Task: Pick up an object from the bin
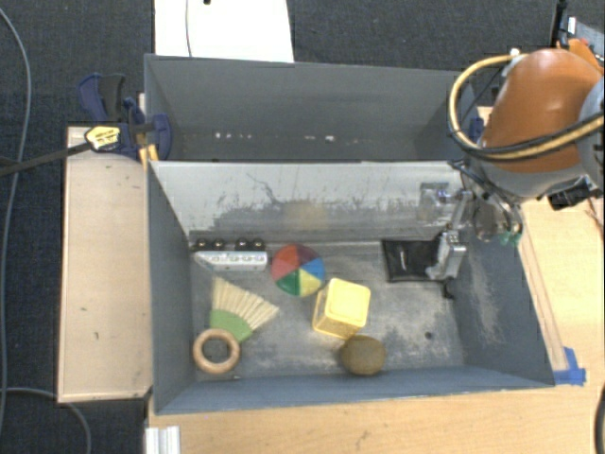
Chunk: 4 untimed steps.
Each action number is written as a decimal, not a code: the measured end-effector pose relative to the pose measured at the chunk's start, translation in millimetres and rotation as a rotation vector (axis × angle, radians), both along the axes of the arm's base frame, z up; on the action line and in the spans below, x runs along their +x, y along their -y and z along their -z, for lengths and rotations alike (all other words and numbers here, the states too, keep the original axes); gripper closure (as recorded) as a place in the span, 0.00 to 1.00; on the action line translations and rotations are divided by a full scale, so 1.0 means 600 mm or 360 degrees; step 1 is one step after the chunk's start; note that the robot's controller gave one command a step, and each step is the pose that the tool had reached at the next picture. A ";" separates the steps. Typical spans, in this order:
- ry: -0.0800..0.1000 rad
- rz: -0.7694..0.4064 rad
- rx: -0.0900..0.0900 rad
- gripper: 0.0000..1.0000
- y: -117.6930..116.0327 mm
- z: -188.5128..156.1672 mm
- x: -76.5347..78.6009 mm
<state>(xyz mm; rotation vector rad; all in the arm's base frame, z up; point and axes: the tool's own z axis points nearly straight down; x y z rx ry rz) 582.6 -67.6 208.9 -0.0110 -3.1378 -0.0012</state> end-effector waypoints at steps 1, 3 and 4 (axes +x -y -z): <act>0.0012 -0.0003 -0.0002 0.00 0.000 -0.008 0.002; 0.0008 -0.0057 0.0001 0.00 -0.122 0.125 0.002; 0.0017 -0.0261 -0.0006 0.00 -0.150 0.174 0.015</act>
Offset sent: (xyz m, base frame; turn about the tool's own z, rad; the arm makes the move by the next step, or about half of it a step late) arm -0.0158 0.0821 -0.0932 0.0477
